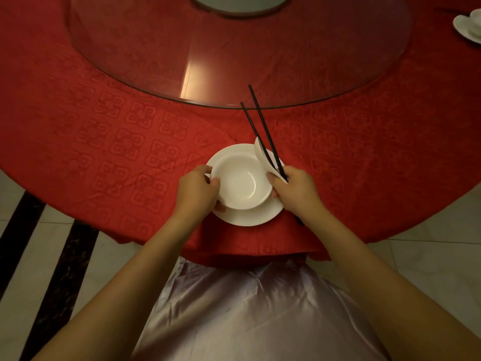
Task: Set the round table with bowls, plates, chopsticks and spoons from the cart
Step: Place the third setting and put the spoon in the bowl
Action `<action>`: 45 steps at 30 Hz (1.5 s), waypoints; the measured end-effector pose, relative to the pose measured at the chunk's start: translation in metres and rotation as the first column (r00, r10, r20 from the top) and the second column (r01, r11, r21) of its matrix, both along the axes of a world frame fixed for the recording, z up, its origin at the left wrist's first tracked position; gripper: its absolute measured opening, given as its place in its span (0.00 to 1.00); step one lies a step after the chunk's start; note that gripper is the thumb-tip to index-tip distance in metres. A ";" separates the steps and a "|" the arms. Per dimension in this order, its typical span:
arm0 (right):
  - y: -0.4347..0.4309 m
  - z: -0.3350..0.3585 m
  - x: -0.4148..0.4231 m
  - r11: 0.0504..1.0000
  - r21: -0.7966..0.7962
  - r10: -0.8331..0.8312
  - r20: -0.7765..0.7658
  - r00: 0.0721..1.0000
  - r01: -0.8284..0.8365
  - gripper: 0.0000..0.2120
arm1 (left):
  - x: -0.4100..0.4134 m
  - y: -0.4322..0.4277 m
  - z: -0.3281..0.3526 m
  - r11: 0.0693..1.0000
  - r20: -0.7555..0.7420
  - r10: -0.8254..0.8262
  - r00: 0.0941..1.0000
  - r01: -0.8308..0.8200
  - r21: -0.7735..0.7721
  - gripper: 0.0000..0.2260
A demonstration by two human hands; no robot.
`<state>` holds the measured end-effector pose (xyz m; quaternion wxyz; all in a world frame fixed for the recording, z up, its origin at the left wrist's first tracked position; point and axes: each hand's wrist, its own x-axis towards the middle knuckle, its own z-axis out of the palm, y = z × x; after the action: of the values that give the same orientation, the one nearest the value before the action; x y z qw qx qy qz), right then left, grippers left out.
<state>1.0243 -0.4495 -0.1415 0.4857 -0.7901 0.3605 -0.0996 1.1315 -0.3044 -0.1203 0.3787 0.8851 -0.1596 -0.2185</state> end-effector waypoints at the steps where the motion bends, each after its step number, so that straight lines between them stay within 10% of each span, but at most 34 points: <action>1: 0.000 0.000 -0.001 1.000 -0.003 0.001 0.008 1.000 -0.001 0.08 | 0.001 0.001 0.000 1.000 -0.018 0.013 1.000 -0.013 -0.009 0.13; 7: -0.014 0.016 -0.001 0.940 0.273 -0.252 0.149 0.956 0.205 0.07 | -0.003 0.016 0.025 0.995 0.266 0.079 0.961 -0.061 -0.075 0.12; 15: -0.002 0.047 -0.002 0.661 0.745 -0.310 0.382 0.871 -0.091 0.18 | -0.073 -0.021 0.046 0.935 -0.426 -0.265 0.865 0.123 -0.333 0.08; 24: -0.009 0.038 -0.007 0.965 0.258 0.004 0.186 0.983 -0.053 0.17 | -0.077 -0.020 0.033 0.919 -0.629 -0.203 0.751 -0.075 -0.386 0.06; 45: -0.030 -0.025 -0.010 0.990 0.093 -0.122 0.168 0.978 0.107 0.06 | -0.103 -0.021 -0.002 0.910 -0.898 0.003 0.440 -0.374 -0.180 0.06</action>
<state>1.0139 -0.4794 -0.1666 0.5412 -0.7353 0.3658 -0.1805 1.0285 -0.3252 -0.1222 0.5802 0.5711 0.1247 -0.5672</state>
